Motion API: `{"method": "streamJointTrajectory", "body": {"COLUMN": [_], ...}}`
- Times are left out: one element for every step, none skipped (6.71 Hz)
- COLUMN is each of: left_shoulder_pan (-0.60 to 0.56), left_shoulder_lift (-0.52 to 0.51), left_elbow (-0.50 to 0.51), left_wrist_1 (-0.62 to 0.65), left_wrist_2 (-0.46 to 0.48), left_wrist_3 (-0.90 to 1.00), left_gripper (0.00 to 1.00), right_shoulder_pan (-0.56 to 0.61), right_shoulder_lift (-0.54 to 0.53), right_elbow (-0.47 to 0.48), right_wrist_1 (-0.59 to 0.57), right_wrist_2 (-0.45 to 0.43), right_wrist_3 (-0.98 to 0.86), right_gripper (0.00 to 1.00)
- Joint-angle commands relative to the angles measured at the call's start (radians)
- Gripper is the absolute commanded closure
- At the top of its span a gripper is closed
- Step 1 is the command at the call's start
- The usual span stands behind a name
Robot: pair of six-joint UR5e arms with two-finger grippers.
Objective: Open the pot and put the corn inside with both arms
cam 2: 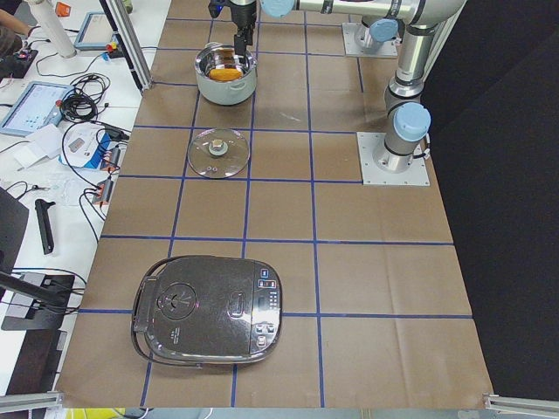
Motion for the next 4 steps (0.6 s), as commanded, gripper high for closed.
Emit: {"method": "streamJointTrajectory", "body": {"left_shoulder_pan": [-0.002, -0.001, 0.002, 0.012], "left_shoulder_lift": [0.073, 0.085, 0.087, 0.085], "left_elbow": [-0.095, -0.115, -0.112, -0.106], "left_wrist_1": [-0.029, -0.021, -0.021, -0.021], "left_wrist_2": [-0.004, -0.001, -0.001, 0.001], "left_wrist_3": [-0.093, -0.095, -0.093, -0.093], "left_gripper": [0.00, 0.00, 0.00, 0.00], "right_shoulder_pan": [0.001, 0.001, 0.001, 0.001], "right_shoulder_lift": [-0.003, -0.003, -0.002, -0.002], "right_elbow": [-0.001, -0.003, -0.006, -0.003], "right_wrist_1": [-0.006, -0.006, -0.008, -0.020], "right_wrist_2": [-0.024, -0.024, -0.026, -0.026], "right_wrist_3": [0.001, 0.001, 0.001, -0.002], "right_gripper": [0.02, 0.01, 0.00, 0.00]}}
